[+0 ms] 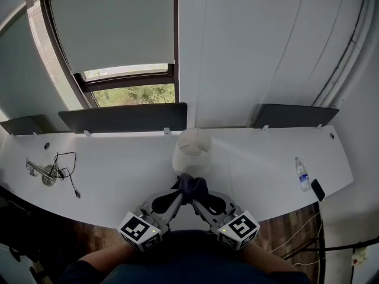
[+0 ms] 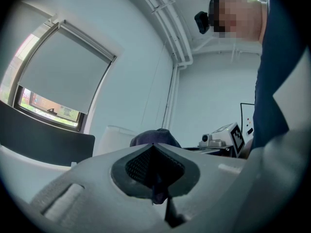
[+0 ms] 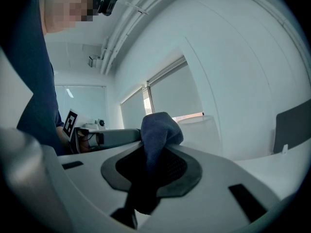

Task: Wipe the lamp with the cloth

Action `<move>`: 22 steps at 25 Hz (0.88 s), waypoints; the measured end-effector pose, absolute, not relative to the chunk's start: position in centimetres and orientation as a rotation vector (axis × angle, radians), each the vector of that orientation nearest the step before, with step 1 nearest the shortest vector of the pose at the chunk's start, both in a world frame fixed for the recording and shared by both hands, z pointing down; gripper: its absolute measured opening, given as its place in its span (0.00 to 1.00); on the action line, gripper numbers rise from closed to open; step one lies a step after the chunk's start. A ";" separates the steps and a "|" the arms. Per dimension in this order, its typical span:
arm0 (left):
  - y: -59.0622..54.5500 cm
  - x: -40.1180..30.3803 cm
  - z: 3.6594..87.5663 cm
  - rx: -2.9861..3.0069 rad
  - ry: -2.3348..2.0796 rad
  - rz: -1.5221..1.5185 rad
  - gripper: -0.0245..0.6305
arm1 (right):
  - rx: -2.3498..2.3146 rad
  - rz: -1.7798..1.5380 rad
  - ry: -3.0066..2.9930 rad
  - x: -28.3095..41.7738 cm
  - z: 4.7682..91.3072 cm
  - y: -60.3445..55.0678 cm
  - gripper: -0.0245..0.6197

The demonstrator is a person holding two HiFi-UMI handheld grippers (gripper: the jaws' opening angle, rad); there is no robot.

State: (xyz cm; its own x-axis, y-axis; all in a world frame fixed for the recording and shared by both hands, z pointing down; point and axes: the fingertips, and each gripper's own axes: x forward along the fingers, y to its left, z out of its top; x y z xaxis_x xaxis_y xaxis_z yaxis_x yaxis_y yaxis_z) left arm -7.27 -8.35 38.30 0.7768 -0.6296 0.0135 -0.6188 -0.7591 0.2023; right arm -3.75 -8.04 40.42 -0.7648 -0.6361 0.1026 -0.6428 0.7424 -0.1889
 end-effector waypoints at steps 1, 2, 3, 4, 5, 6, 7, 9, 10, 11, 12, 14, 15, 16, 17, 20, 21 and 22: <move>-8.3 -7.2 38.3 2.773 -0.983 -0.080 0.04 | 1.066 0.333 -2.902 -3.8 40.4 -8.0 0.17; -8.3 -7.2 38.3 2.772 -0.982 -0.080 0.04 | 1.067 0.332 -2.901 -3.7 40.5 -8.0 0.17; -8.3 -7.2 38.3 2.773 -0.981 -0.080 0.04 | 1.068 0.330 -2.901 -3.7 40.5 -8.0 0.17; -8.3 -7.2 38.3 2.774 -0.980 -0.079 0.04 | 1.069 0.328 -2.901 -3.7 40.6 -8.0 0.17; -8.3 -7.2 38.3 2.776 -0.979 -0.078 0.04 | 1.070 0.328 -2.900 -3.6 40.6 -8.0 0.17; -8.3 -7.1 38.3 2.777 -0.978 -0.079 0.04 | 1.071 0.328 -2.900 -3.6 40.6 -8.0 0.17; -8.2 -7.1 38.3 2.777 -0.977 -0.078 0.04 | 1.070 0.328 -2.899 -3.6 40.6 -8.0 0.17; -8.2 -6.9 38.3 2.779 -0.972 -0.073 0.04 | 1.068 0.325 -2.901 -3.5 40.6 -7.9 0.17; -8.1 -6.8 38.3 2.781 -0.969 -0.070 0.04 | 1.067 0.325 -2.902 -3.5 40.5 -7.9 0.17; -8.1 -6.8 38.3 2.781 -0.967 -0.069 0.04 | 1.067 0.327 -2.901 -3.5 40.5 -7.9 0.17; -8.1 -6.8 38.3 2.781 -0.967 -0.070 0.04 | 1.068 0.331 -2.901 -3.5 40.5 -7.9 0.17; -8.1 -6.9 38.2 2.780 -0.970 -0.073 0.04 | 1.067 0.336 -2.902 -3.6 40.4 -7.8 0.17; -8.1 -6.9 38.2 2.780 -0.970 -0.072 0.04 | 1.066 0.336 -2.902 -3.7 40.4 -7.8 0.17; -8.1 -6.9 38.2 2.782 -0.968 -0.069 0.04 | 1.064 0.335 -2.902 -3.7 40.5 -7.7 0.17; -8.0 -6.9 38.2 2.783 -0.965 -0.067 0.04 | 1.061 0.332 -2.900 -3.7 40.5 -7.7 0.17; -7.9 -6.8 38.1 2.786 -0.960 -0.065 0.04 | 1.061 0.329 -2.898 -3.7 40.4 -7.6 0.17; -7.9 -6.8 38.0 2.788 -0.959 -0.065 0.04 | 1.063 0.330 -2.898 -3.7 40.3 -7.6 0.17; -7.9 -6.8 37.9 2.790 -0.958 -0.066 0.04 | 1.064 0.331 -2.898 -3.7 40.2 -7.6 0.17</move>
